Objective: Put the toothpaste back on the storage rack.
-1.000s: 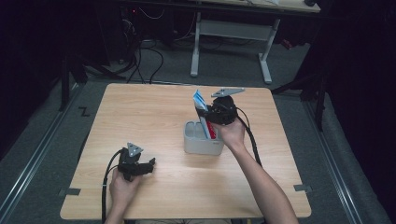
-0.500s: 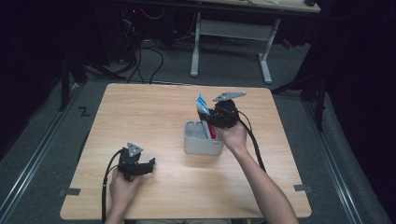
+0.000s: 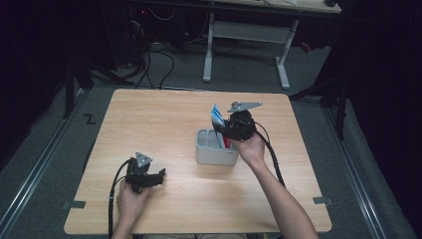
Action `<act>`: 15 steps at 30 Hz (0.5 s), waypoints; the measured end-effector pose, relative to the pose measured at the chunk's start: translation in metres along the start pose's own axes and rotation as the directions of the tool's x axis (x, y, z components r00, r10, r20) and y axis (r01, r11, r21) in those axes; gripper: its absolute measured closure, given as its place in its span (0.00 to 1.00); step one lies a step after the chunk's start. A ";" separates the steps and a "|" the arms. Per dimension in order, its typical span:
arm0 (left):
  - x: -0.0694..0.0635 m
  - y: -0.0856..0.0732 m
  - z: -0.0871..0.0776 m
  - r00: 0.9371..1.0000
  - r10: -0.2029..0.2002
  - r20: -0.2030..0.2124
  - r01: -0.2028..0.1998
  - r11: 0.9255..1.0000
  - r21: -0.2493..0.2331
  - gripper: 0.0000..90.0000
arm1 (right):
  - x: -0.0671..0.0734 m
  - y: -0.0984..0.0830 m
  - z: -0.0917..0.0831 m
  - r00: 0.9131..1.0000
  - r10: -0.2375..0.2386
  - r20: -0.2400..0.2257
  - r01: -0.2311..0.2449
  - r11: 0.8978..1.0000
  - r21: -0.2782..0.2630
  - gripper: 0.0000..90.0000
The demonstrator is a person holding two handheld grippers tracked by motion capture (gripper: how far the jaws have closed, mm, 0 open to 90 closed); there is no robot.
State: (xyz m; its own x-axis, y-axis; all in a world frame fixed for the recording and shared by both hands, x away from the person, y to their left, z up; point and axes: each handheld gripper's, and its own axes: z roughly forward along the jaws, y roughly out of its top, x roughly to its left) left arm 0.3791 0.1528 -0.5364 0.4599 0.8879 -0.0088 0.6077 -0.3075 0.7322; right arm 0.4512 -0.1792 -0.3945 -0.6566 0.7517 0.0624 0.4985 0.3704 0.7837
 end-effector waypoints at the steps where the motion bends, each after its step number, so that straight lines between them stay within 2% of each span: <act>1: 0.000 0.000 0.000 1.000 0.000 0.000 0.000 1.000 0.000 0.23 | 0.000 0.000 -0.001 1.000 0.004 -0.001 -0.004 1.000 0.002 0.76; 15: 0.000 0.000 0.000 1.000 0.000 0.000 0.000 1.000 0.001 0.24 | 0.005 -0.002 -0.003 1.000 -0.026 -0.001 0.026 1.000 -0.007 0.76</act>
State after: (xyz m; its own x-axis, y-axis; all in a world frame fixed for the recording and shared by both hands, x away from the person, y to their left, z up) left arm 0.3791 0.1529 -0.5364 0.4604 0.8877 -0.0087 0.6078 -0.3080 0.7319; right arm 0.4454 -0.1782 -0.3936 -0.6702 0.7410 0.0423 0.4768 0.3861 0.7897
